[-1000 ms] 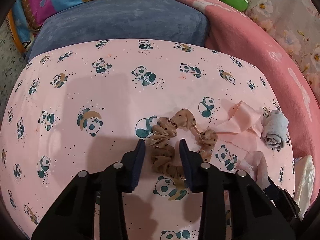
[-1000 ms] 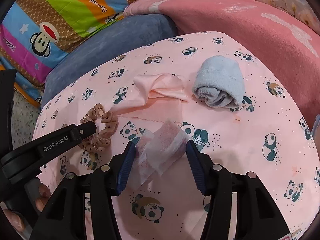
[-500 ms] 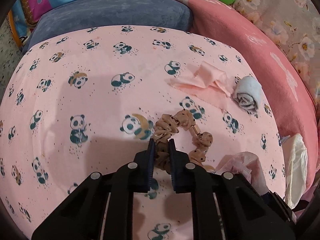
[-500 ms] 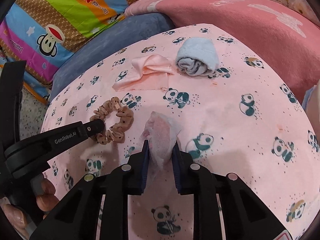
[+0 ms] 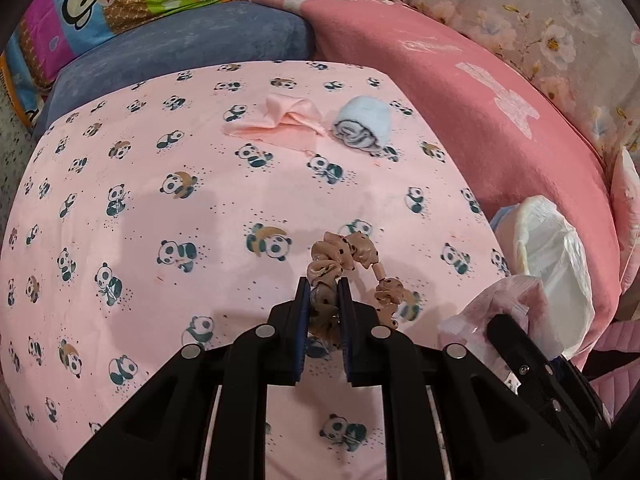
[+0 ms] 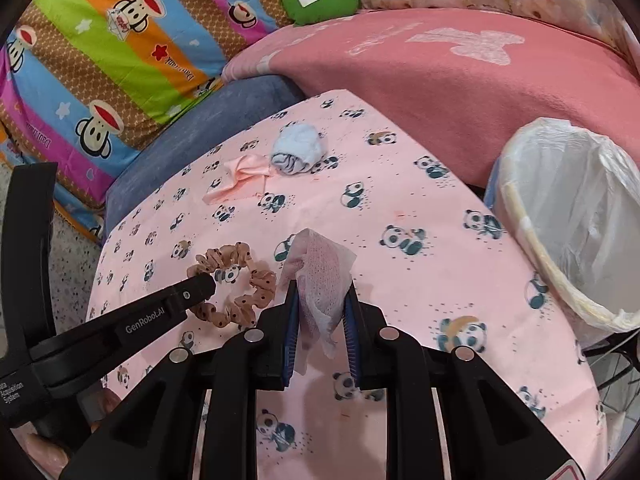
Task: Collect trash
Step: 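Carry the scrunchie and packet with both grippers over the bin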
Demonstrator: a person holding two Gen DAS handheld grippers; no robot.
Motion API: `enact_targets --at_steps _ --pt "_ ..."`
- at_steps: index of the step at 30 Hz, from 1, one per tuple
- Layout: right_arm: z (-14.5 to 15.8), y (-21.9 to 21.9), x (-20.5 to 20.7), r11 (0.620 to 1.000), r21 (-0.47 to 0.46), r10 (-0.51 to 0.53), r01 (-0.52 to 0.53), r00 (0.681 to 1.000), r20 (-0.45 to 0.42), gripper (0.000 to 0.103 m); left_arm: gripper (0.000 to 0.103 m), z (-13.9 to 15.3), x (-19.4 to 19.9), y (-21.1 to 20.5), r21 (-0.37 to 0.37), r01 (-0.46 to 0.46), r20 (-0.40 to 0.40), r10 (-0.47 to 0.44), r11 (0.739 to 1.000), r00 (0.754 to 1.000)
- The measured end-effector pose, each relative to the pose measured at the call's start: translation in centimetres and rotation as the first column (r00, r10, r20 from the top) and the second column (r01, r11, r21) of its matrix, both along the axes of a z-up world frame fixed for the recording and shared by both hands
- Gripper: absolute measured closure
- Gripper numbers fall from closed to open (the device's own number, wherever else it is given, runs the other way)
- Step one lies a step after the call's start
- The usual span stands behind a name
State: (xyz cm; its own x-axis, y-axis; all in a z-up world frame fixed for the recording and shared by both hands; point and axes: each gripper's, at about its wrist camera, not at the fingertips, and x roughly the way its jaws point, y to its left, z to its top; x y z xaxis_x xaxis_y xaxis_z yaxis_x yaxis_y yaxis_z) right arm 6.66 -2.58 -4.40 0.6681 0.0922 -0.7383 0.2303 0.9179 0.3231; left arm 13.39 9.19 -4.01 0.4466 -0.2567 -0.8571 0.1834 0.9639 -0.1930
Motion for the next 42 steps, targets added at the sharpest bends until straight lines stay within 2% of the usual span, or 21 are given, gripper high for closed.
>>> enact_targets --at_steps 14,24,37,42 --pt "2.3 -7.5 -7.8 0.989 0.047 -0.143 0.14 0.986 0.083 0.082 0.089 3.3 -5.3 -7.1 0.039 0.142 0.094 -0.145 0.989 0.985" --pt "3.1 -11.2 -13.1 0.975 0.076 -0.218 0.209 0.967 0.133 0.082 0.089 4.7 -9.0 -10.0 0.049 0.219 0.142 -0.224 0.974 0.964" --pt "4.3 -12.0 -17.4 0.965 0.061 -0.262 0.256 0.952 0.157 0.082 0.089 6.3 -12.5 -12.5 0.033 0.316 0.182 -0.317 0.948 0.931" --pt "5.2 -12.3 -18.3 0.962 0.03 -0.271 0.27 0.948 0.165 0.082 0.089 7.0 -12.7 -13.8 0.035 0.359 0.195 -0.358 0.933 0.913"
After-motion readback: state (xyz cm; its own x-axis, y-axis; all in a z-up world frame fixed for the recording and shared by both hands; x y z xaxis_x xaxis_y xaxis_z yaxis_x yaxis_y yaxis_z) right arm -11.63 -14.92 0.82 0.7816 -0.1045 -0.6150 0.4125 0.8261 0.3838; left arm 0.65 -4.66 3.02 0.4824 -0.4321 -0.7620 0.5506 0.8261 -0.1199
